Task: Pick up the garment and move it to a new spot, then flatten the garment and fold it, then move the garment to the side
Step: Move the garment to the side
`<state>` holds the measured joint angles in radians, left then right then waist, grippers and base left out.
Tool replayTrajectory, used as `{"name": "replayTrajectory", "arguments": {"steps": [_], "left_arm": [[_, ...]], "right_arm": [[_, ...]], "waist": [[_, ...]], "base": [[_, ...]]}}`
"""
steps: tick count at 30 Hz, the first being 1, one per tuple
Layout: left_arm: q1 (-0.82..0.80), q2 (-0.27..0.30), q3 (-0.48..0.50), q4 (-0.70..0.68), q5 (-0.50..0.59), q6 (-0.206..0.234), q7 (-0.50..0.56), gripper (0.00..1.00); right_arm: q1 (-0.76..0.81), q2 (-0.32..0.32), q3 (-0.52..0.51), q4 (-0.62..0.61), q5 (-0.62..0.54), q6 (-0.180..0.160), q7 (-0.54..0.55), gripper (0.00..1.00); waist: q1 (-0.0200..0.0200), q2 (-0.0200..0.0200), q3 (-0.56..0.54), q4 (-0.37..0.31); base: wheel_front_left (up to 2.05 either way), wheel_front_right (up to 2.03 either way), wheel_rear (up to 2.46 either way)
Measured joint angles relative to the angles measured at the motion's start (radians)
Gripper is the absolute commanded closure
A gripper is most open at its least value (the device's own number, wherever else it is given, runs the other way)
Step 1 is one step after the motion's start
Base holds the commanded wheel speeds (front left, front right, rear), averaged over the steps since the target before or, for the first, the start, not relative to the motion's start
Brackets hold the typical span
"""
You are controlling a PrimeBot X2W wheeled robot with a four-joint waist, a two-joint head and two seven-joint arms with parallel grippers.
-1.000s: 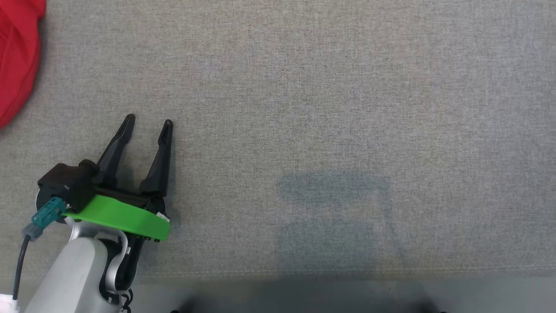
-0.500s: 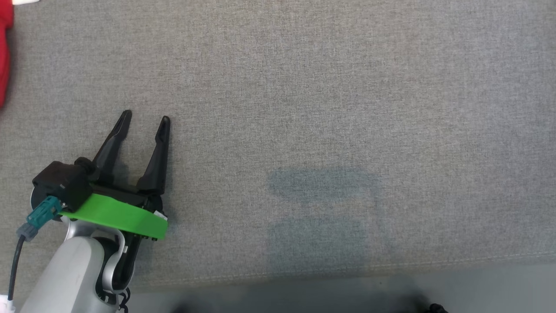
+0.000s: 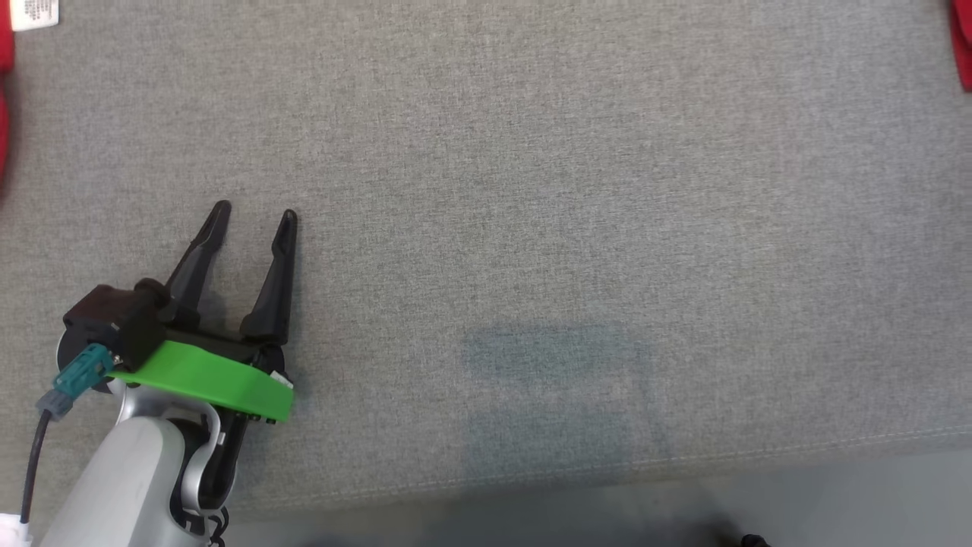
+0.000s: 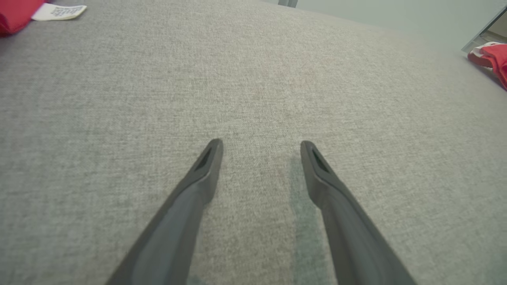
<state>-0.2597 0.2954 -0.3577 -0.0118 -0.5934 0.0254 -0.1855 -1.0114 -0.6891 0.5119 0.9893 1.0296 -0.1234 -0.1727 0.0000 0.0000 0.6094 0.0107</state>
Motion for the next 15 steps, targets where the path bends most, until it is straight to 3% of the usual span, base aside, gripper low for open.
{"name": "replayTrajectory", "arguments": {"steps": [6, 15], "left_arm": [[0.004, -0.016, -0.003, 0.031, -0.002, 0.000, -0.005, 0.00], [0.019, -0.047, -0.004, 0.089, -0.003, -0.008, -0.036, 0.00]], "right_arm": [[0.031, 0.008, 0.020, -0.017, -0.028, 0.035, -0.054, 0.00], [0.066, 0.013, 0.038, -0.118, -0.115, 0.049, -0.082, 0.00]], "waist": [[0.0000, 0.0000, -0.045, -0.014], [0.0000, 0.0000, -0.148, -0.030]], "base": [[0.00, 0.00, 0.00], [0.00, 0.00, 0.00]]}}
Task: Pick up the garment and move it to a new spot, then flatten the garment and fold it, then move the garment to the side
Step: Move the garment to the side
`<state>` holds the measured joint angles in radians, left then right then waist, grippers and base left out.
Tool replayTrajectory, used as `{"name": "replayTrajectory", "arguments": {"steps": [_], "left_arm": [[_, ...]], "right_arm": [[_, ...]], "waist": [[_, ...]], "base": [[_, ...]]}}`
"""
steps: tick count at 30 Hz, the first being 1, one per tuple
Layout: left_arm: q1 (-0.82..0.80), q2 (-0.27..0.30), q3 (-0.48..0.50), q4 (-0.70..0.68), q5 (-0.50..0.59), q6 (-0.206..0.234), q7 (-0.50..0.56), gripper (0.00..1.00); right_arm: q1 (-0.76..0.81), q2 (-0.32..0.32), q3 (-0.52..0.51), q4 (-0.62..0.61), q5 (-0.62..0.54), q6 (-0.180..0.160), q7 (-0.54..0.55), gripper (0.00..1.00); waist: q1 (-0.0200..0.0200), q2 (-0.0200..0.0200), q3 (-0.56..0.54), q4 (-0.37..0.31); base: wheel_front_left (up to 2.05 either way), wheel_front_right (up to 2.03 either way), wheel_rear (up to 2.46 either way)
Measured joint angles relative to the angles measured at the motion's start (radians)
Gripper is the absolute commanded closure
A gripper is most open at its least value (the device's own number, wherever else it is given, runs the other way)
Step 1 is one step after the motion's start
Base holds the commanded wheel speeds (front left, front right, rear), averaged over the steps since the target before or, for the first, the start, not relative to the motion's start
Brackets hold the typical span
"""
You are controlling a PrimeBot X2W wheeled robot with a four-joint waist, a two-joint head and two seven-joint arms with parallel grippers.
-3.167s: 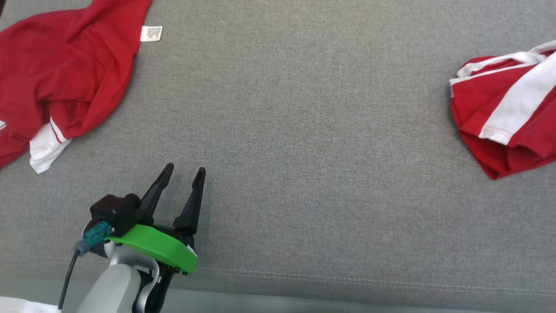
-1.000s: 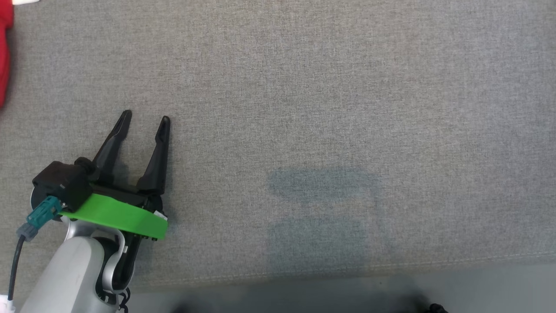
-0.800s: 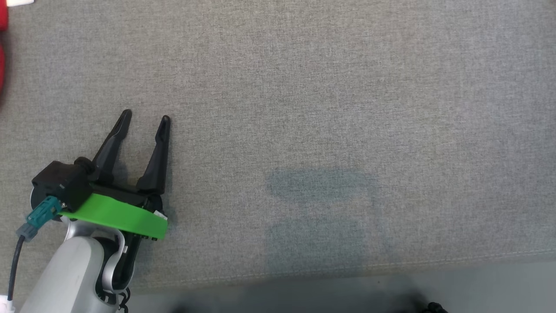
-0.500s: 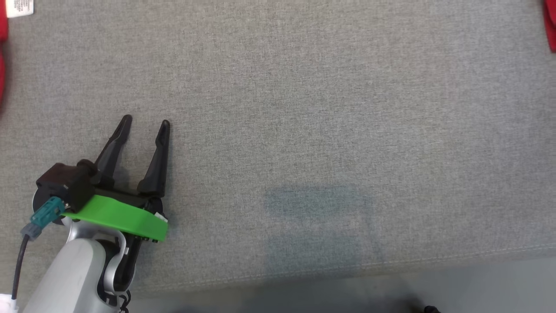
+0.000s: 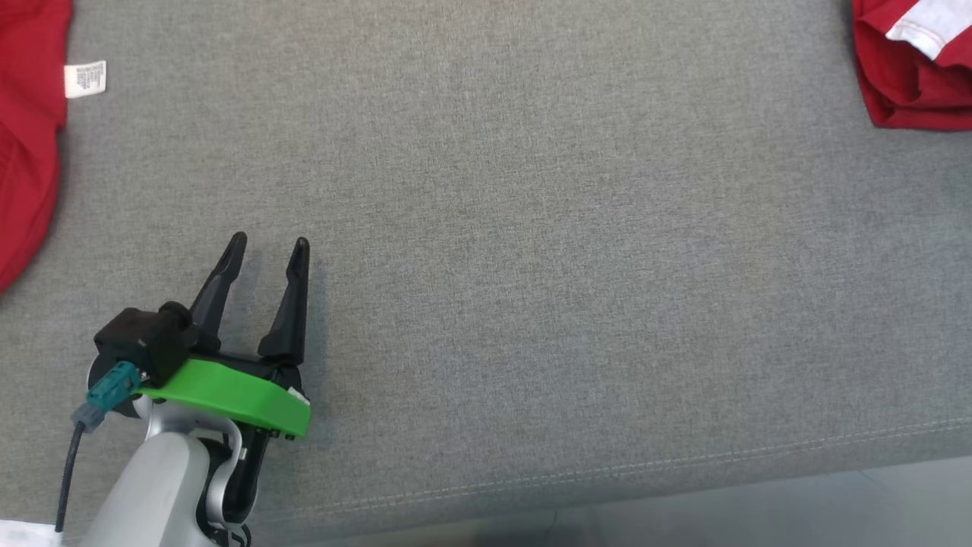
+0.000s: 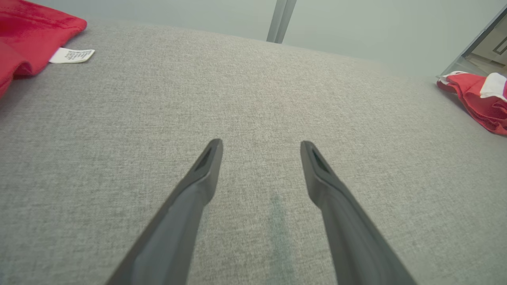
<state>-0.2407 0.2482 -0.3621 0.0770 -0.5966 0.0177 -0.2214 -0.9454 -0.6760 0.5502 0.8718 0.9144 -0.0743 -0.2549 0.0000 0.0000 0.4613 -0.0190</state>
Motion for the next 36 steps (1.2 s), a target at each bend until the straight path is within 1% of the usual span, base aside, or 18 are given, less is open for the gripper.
{"name": "replayTrajectory", "arguments": {"steps": [2, 7, 10, 13, 16, 19, 25, 30, 31, 36], "left_arm": [[0.001, -0.014, -0.004, 0.015, 0.000, -0.002, -0.001, 0.00], [0.014, -0.045, -0.013, 0.053, 0.000, -0.004, -0.010, 0.00], [0.032, -0.058, -0.012, 0.079, -0.001, -0.004, -0.019, 0.00], [0.044, -0.062, -0.012, 0.108, 0.002, -0.004, -0.021, 0.00], [0.054, -0.063, -0.013, 0.132, 0.009, -0.004, -0.022, 0.00], [0.060, -0.062, -0.012, 0.149, 0.020, -0.004, -0.022, 0.00], [0.103, -0.051, 0.031, 0.168, 0.021, 0.009, -0.027, 0.00], [0.131, -0.048, 0.043, 0.177, 0.021, 0.015, -0.027, 0.00], [0.132, -0.048, 0.046, 0.177, 0.021, 0.015, -0.027, 0.00], [0.142, -0.049, 0.062, 0.173, 0.044, 0.008, -0.027, 0.00]], "right_arm": [[0.022, 0.004, -0.001, -0.030, -0.005, 0.008, 0.000, 0.00], [0.057, 0.011, -0.052, -0.167, -0.066, 0.005, 0.000, 0.00], [0.114, 0.029, -0.068, -0.231, -0.105, 0.002, 0.000, 0.00], [0.197, 0.068, -0.087, -0.278, -0.125, -0.007, 0.000, 0.00], [0.282, 0.103, -0.097, -0.316, -0.146, -0.009, 0.000, 0.00], [0.362, 0.137, -0.115, -0.349, -0.161, -0.026, 0.000, 0.00], [0.486, 0.226, -0.120, -0.417, -0.226, -0.039, 0.000, 0.00], [0.591, 0.260, -0.124, -0.437, -0.286, -0.044, 0.000, 0.00], [0.610, 0.269, -0.131, -0.442, -0.295, -0.050, 0.000, 0.00], [0.672, 0.309, -0.160, -0.477, -0.340, -0.050, 0.000, 0.00]], "waist": [[0.0000, 0.0000, -0.027, 0.000], [0.0000, 0.0000, -0.093, 0.016], [0.0000, 0.0000, -0.132, 0.035], [0.0000, 0.0000, -0.168, 0.062], [0.0000, 0.0000, -0.203, 0.095], [0.0000, 0.0000, -0.238, 0.128], [0.0000, 0.0000, -0.311, 0.180], [0.0000, 0.0000, -0.363, 0.197], [-0.0001, 0.0000, -0.371, 0.198], [-0.0001, 0.0000, -0.400, 0.184]], "base": [[0.00, 0.00, 0.00], [0.00, 0.00, 0.00], [0.00, 0.00, 0.00], [0.00, 0.00, 0.00], [0.00, 0.00, 0.00], [0.00, 0.00, 0.00], [0.00, 0.00, 0.00], [0.00, 0.00, 0.00], [0.00, 0.00, 0.00], [0.00, 0.00, 0.00]]}}
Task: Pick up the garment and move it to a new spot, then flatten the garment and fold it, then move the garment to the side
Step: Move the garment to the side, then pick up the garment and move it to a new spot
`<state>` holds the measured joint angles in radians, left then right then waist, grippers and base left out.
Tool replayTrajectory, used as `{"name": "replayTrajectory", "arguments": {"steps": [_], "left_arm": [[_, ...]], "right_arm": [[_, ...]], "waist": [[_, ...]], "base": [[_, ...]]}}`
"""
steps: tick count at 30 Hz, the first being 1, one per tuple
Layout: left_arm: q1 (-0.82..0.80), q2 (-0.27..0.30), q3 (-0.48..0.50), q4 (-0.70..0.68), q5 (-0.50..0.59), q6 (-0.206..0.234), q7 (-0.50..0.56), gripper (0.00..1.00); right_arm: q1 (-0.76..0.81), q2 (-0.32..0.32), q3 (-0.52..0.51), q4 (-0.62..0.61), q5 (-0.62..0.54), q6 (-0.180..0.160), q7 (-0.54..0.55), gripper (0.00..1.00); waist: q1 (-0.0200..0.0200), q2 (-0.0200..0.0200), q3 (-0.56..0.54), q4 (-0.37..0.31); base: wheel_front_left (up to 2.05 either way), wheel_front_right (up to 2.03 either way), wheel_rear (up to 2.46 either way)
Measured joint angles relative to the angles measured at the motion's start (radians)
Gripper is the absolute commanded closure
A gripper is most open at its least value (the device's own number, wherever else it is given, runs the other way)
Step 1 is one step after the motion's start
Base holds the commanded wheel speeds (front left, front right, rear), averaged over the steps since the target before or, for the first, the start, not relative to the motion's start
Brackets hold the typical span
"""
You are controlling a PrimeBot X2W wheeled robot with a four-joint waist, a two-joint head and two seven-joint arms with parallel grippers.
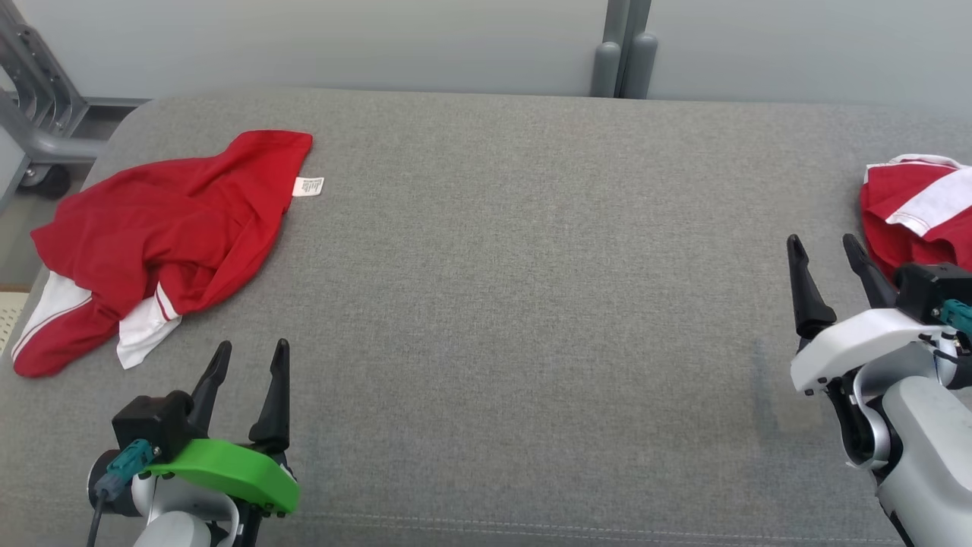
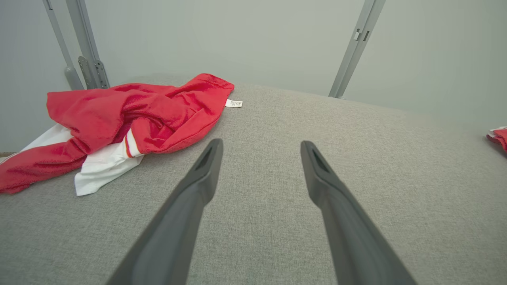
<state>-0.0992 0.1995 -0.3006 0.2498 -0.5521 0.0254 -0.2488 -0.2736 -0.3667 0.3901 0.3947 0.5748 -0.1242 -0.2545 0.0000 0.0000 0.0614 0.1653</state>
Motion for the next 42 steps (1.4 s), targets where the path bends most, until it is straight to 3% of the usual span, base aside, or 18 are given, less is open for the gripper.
{"name": "replayTrajectory", "arguments": {"steps": [13, 24, 42], "left_arm": [[0.029, -0.006, 0.038, -0.027, 0.031, -0.020, 0.000, 0.00], [0.040, -0.018, 0.047, -0.038, 0.066, -0.040, 0.000, 0.00], [0.040, -0.045, 0.044, -0.033, 0.094, -0.070, 0.000, 0.00]], "right_arm": [[0.171, 0.060, -0.164, -0.055, -0.113, -0.001, 0.000, 0.00], [0.249, 0.116, -0.242, -0.110, -0.181, -0.001, 0.000, 0.00], [0.321, 0.147, -0.302, -0.185, -0.275, -0.001, 0.000, 0.00]], "waist": [[0.0000, 0.0000, -0.058, -0.059], [0.0000, 0.0000, -0.065, -0.108], [0.0000, 0.0000, -0.065, -0.090]], "base": [[0.00, 0.00, 0.00], [0.00, 0.00, 0.00], [0.00, 0.00, 0.00]]}}
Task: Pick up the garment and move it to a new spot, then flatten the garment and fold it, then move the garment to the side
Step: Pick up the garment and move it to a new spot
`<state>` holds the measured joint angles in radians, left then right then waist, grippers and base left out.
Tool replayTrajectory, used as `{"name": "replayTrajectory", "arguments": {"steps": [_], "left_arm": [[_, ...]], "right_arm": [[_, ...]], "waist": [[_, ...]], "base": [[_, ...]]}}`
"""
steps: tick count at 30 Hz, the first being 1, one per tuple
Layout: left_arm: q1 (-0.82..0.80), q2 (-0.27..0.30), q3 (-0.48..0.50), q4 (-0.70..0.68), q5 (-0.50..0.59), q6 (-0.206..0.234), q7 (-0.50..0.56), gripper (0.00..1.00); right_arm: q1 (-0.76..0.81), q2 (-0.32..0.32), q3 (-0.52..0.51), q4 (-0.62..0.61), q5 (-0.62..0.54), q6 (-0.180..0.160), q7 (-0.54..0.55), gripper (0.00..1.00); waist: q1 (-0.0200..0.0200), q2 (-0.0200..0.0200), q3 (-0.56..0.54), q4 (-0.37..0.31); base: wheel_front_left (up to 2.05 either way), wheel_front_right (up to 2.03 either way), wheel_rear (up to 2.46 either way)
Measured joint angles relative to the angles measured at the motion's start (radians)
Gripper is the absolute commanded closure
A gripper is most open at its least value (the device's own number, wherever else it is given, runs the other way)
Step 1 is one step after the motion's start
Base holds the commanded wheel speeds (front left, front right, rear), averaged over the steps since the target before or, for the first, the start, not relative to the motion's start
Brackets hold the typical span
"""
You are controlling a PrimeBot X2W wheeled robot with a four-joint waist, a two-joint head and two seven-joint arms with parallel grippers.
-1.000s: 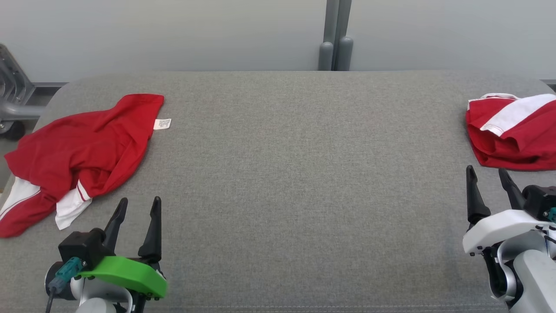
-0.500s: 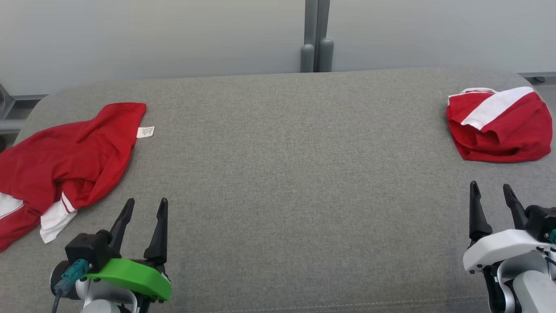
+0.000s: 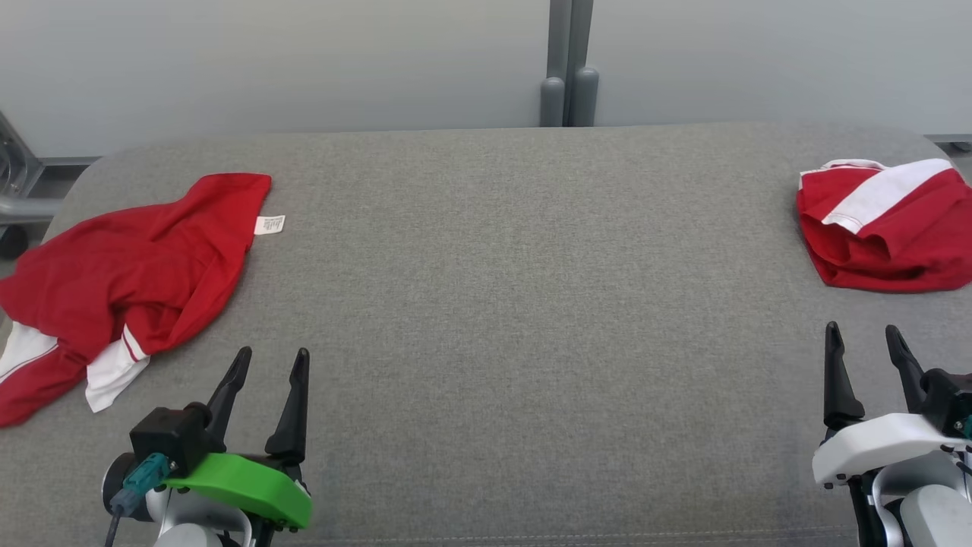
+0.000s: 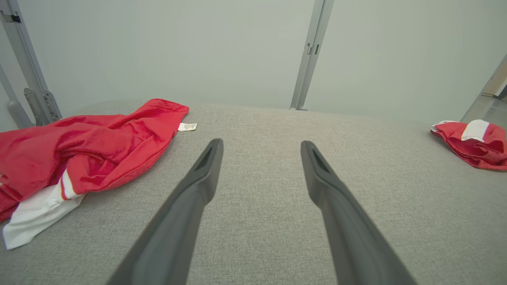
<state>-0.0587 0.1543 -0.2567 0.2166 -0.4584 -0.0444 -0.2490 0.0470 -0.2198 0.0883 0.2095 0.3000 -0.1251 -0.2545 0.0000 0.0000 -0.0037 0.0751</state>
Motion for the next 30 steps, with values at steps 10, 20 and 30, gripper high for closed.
{"name": "replayTrajectory", "arguments": {"steps": [10, 20, 30], "left_arm": [[0.012, -0.011, 0.064, -0.012, 0.006, 0.013, -0.003, 0.00], [0.091, -0.012, 0.138, -0.049, 0.016, 0.039, -0.003, 0.00], [0.095, -0.028, 0.134, -0.062, 0.023, 0.026, -0.003, 0.00]], "right_arm": [[-0.005, 0.010, 0.074, -0.018, -0.034, 0.029, 0.000, 0.00], [-0.068, 0.031, 0.147, 0.007, -0.064, 0.085, 0.000, 0.00], [-0.069, 0.023, 0.116, 0.024, -0.067, 0.080, 0.000, 0.00]], "waist": [[0.0000, 0.0000, 0.002, 0.101], [0.0000, 0.0000, -0.003, 0.235], [0.0000, 0.0000, 0.003, 0.372]], "base": [[0.00, 0.00, 0.00], [0.00, 0.00, 0.00], [0.00, 0.00, 0.00]]}}
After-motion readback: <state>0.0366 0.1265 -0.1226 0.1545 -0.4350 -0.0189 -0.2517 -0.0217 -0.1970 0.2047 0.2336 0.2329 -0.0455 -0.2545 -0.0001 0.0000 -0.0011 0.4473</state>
